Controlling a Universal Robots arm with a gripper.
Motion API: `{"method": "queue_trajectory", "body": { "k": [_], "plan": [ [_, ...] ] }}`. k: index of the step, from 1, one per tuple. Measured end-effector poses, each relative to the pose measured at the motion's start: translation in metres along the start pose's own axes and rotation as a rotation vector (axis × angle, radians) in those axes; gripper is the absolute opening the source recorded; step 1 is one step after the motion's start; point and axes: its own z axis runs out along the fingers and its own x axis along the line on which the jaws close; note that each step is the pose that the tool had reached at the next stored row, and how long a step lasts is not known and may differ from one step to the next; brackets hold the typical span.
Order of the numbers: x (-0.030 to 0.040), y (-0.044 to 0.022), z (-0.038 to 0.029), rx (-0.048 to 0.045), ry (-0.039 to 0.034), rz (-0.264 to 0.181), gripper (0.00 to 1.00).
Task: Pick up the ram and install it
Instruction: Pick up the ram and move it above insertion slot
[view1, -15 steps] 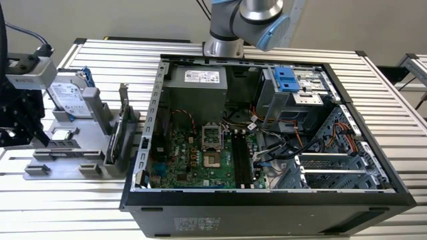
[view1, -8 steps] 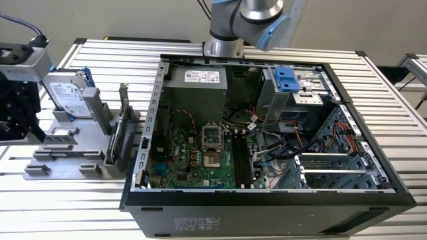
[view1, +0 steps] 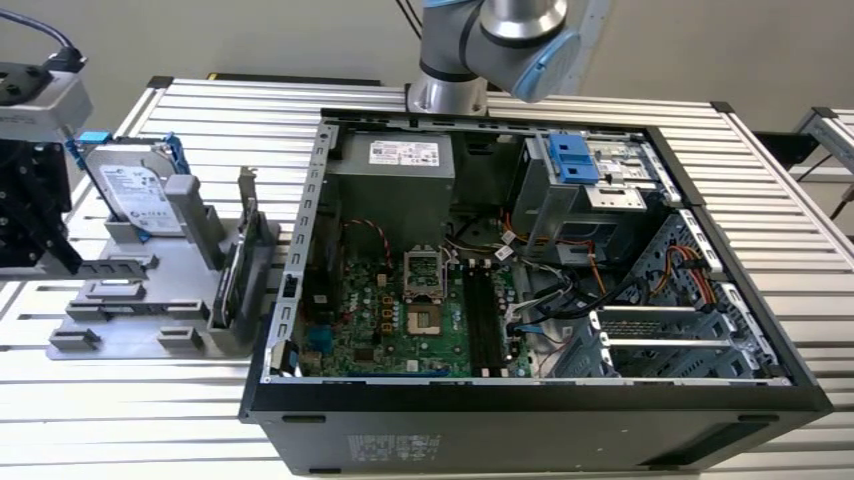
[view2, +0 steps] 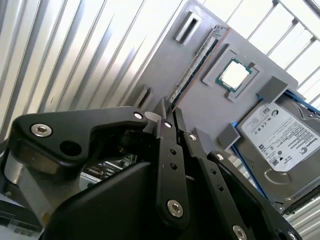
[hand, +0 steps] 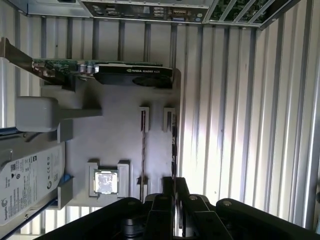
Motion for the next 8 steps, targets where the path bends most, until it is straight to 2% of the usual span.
{"method": "queue_trajectory", "body": {
  "k": [8],
  "plan": [
    [-0.0001, 0.0034, -0.0093, -0.0001, -0.0018, 0.0, 0.0]
  ]
}}
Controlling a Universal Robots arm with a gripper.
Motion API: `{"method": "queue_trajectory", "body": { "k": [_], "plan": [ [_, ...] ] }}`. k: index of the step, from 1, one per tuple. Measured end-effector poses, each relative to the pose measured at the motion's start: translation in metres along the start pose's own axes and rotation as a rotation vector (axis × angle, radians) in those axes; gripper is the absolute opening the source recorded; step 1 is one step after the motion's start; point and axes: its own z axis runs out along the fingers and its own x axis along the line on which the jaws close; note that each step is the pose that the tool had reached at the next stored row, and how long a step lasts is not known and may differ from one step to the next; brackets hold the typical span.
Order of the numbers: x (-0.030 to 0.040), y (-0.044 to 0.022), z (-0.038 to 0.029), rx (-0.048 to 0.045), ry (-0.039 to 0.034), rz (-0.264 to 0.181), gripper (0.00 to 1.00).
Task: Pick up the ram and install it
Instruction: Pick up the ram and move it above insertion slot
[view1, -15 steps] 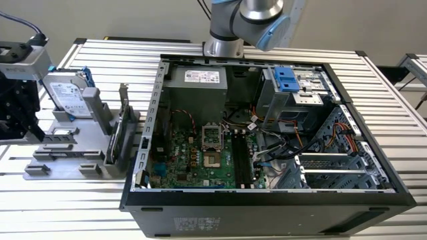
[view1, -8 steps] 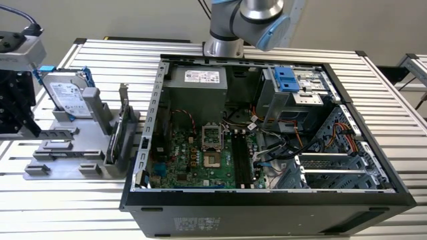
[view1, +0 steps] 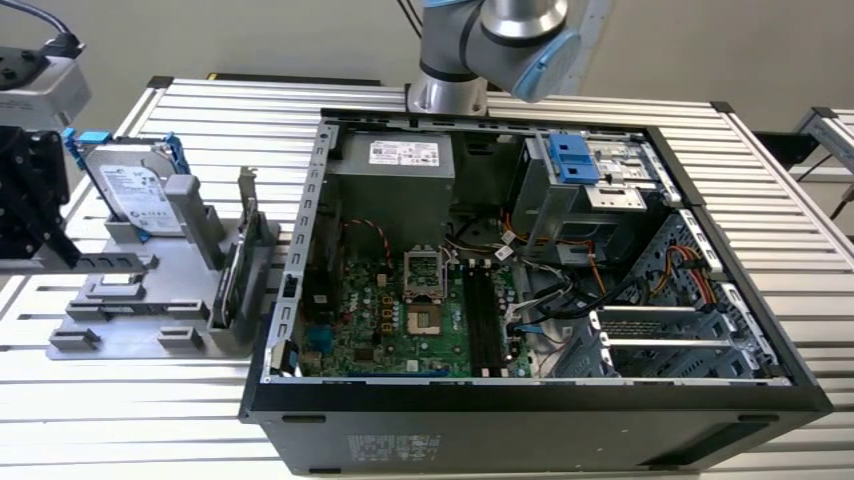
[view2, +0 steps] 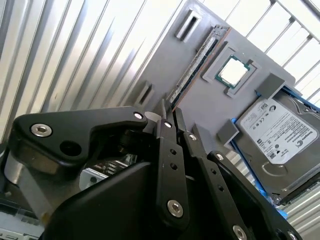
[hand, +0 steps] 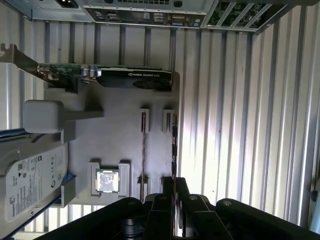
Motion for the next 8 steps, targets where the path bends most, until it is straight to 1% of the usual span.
{"method": "queue_trajectory", "body": {
  "k": [8],
  "plan": [
    [-0.0003, 0.0091, -0.0056, 0.0003, -0.0001, 0.0, 0.0]
  ]
}}
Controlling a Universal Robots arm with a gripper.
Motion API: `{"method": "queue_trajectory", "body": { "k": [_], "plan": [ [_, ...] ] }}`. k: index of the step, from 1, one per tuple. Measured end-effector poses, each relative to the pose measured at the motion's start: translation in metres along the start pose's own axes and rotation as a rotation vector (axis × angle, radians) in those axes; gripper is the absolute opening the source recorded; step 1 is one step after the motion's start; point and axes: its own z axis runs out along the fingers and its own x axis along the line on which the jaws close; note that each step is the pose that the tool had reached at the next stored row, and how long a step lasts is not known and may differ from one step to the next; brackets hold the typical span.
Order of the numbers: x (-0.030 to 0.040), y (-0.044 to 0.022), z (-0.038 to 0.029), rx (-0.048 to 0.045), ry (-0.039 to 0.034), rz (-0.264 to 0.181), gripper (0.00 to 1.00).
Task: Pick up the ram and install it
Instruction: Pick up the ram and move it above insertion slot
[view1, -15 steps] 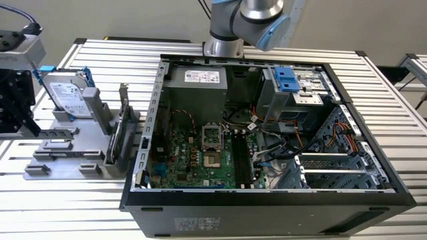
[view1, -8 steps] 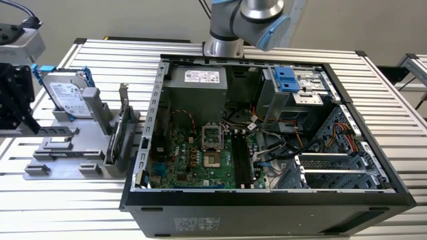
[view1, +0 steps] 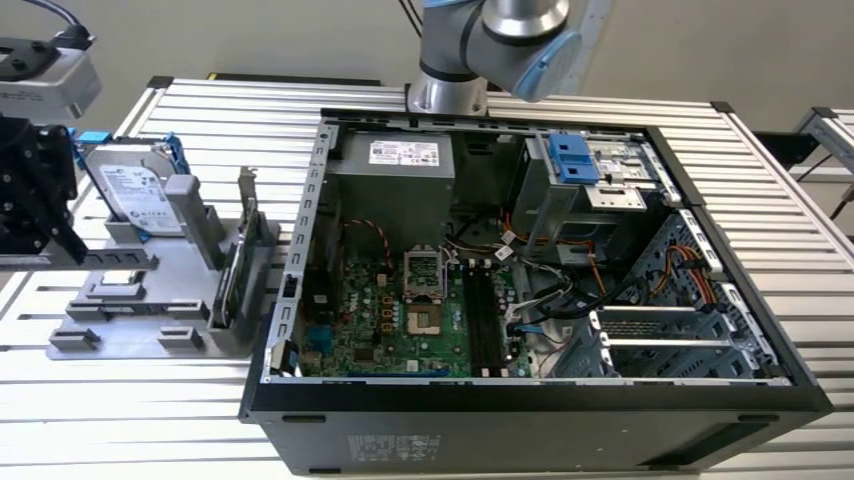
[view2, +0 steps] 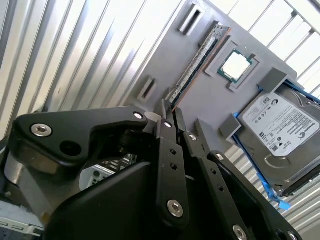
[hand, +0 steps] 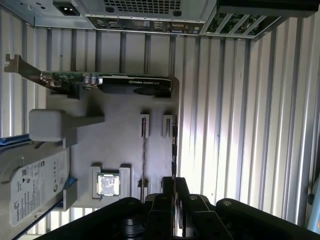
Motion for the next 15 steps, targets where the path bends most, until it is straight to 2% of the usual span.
{"method": "queue_trajectory", "body": {
  "k": [10, 12, 15],
  "plan": [
    [-0.0005, 0.017, -0.0034, 0.0015, 0.0, 0.0, 0.0],
    [-0.0004, 0.0174, -0.0062, 0.0017, 0.0, 0.0, 0.0],
    [-0.0005, 0.0175, -0.0143, 0.0016, 0.0002, 0.0, 0.0]
  ]
}}
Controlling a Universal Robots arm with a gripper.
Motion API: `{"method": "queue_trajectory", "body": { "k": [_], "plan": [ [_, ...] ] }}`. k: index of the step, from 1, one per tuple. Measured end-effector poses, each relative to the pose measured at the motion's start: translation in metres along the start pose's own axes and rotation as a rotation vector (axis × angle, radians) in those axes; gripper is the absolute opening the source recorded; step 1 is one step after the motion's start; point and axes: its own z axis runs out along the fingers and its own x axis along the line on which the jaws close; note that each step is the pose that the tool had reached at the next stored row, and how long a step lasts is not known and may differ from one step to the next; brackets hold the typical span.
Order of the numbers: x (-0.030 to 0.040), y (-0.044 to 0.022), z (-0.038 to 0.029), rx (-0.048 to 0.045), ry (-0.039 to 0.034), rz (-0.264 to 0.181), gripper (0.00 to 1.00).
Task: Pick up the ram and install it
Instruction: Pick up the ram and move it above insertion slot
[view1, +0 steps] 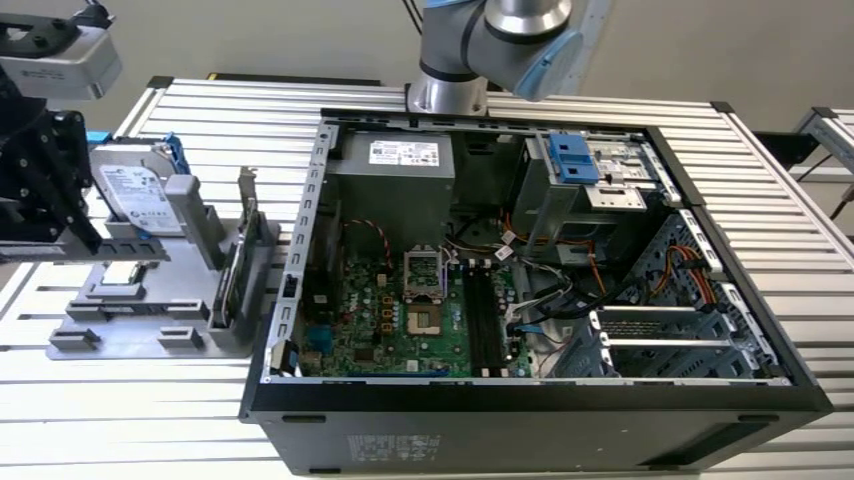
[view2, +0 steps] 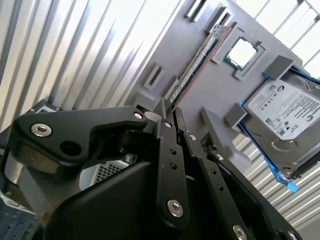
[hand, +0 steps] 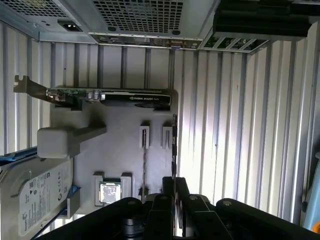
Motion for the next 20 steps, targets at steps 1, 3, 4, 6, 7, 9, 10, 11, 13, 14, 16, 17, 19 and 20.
{"method": "queue_trajectory", "body": {
  "k": [1, 3, 4, 6, 7, 9, 10, 11, 13, 14, 16, 17, 19, 20],
  "plan": [
    [0.0, 0.0, -0.0027, 0.0002, -0.0001, 0.0, 0.0],
    [0.0, 0.0001, -0.0067, 0.0002, -0.0001, 0.002, 0.0],
    [-0.0001, 0.0001, -0.009, 0.0001, 0.0, 0.003, 0.0],
    [-0.0001, 0.0001, -0.0137, 0.0004, -0.0001, 0.005, 0.0],
    [-0.0001, 0.0001, -0.0157, 0.0006, -0.0001, 0.007, 0.0],
    [-0.0001, 0.0001, -0.0188, 0.0013, 0.0, 0.012, 0.0],
    [-0.0002, 0.0001, -0.0199, 0.0015, -0.0001, 0.015, 0.0],
    [-0.0002, 0.0001, -0.0207, 0.0016, 0.0, 0.019, 0.0],
    [-0.0002, 0.0001, -0.0214, 0.0017, 0.0001, 0.027, 0.0],
    [-0.0002, 0.0001, -0.0214, 0.0017, 0.0002, 0.031, 0.0],
    [-0.0001, 0.0001, -0.0215, 0.0018, 0.0, 0.033, 0.0],
    [-0.0002, 0.0001, -0.0216, 0.0019, 0.0, 0.033, 0.0],
    [-0.0002, 0.0001, -0.0216, 0.0019, 0.0, 0.034, 0.0],
    [-0.0001, 0.0001, -0.0217, 0.002, 0.0005, 0.034, 0.0]
  ]
}}
